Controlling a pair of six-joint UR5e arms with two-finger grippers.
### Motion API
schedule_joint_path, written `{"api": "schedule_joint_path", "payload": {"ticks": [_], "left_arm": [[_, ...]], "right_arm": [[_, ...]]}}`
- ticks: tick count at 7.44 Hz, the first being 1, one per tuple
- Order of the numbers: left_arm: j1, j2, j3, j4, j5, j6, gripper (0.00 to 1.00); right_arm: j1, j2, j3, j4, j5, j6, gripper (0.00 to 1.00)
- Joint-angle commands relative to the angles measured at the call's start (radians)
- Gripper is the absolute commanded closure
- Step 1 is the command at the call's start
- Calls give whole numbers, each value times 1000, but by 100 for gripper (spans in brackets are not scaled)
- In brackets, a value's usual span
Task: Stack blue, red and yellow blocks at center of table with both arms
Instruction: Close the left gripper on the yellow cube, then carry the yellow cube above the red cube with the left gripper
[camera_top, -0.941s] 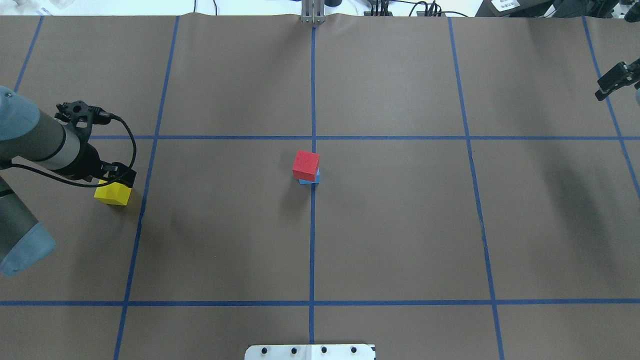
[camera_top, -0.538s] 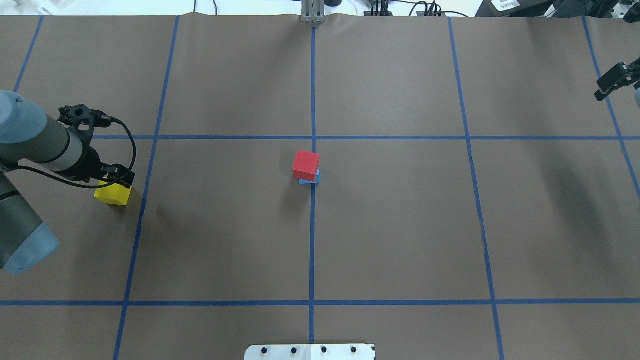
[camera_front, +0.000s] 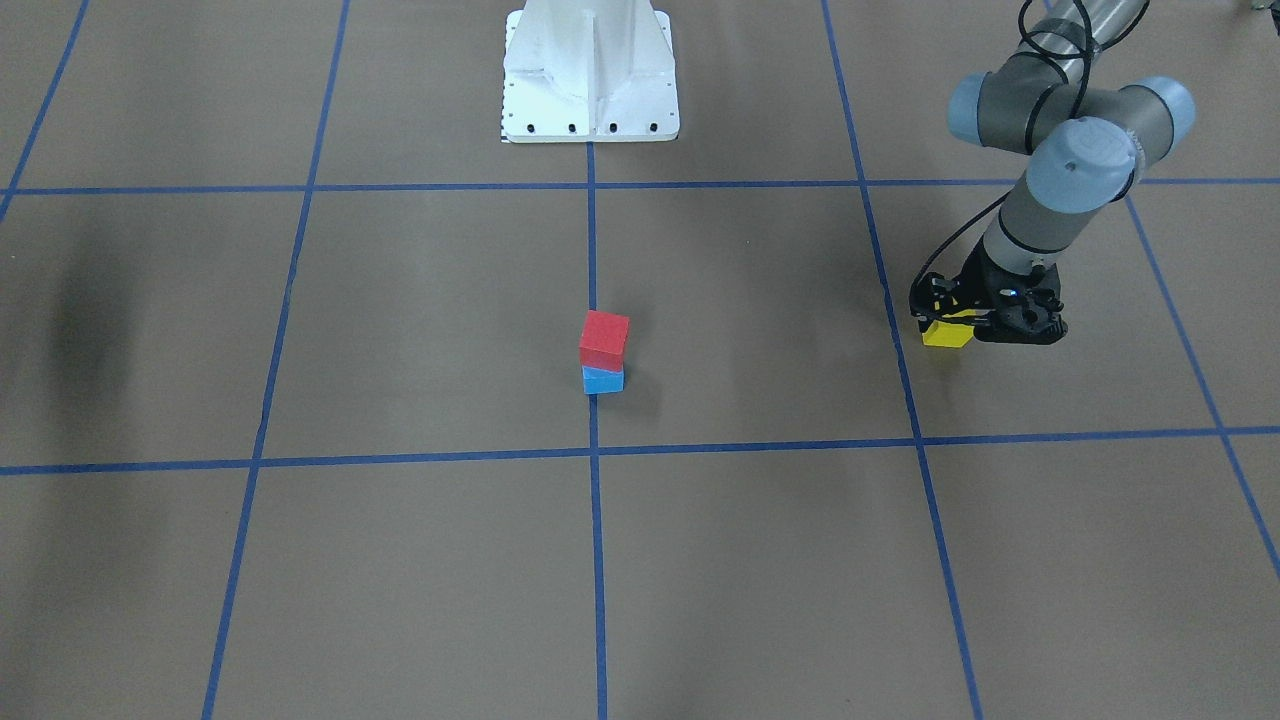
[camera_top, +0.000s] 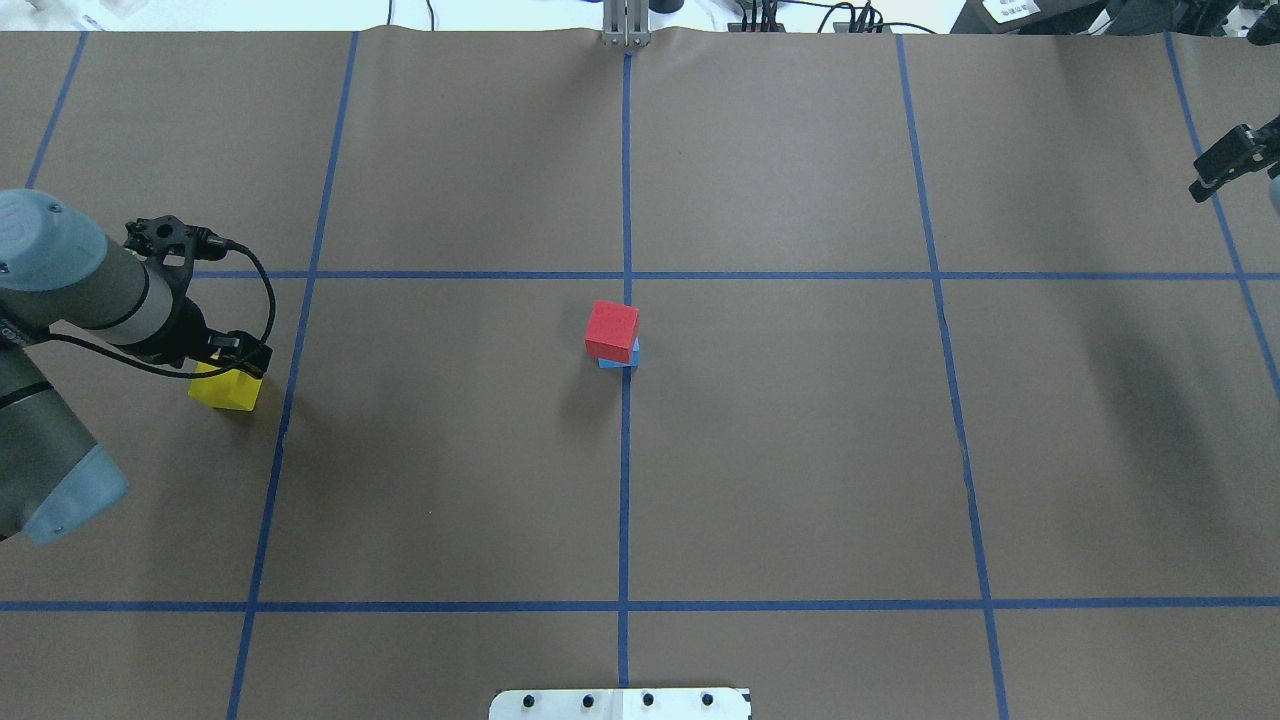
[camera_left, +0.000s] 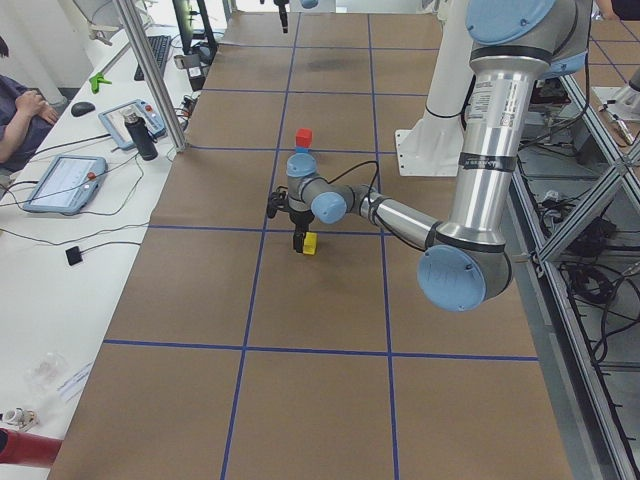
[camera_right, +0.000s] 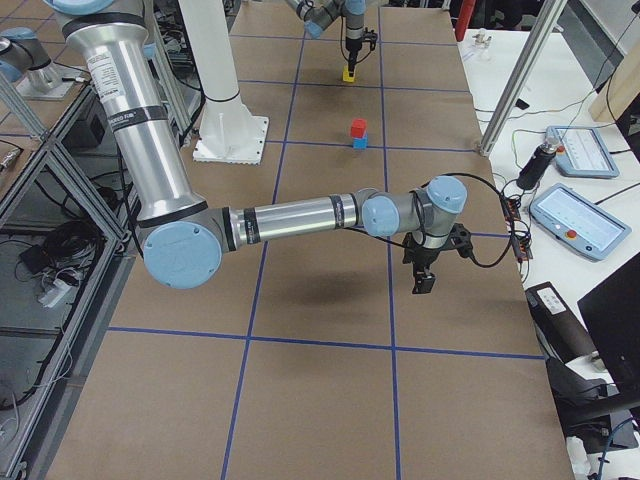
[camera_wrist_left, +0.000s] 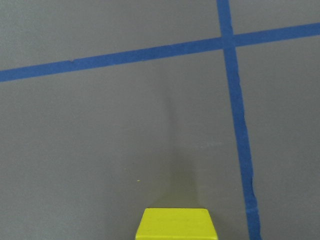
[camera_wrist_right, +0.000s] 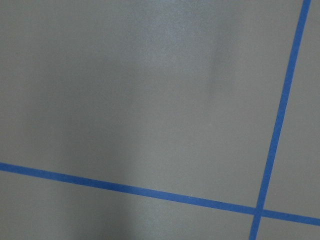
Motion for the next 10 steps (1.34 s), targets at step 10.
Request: {"api": "schedule_joint_path", "payload": {"ticks": [10], "left_arm": [[-1, -553, -44, 651, -59, 9, 100]], "right_arm": [[0, 4, 3, 0, 4, 1, 0]]}}
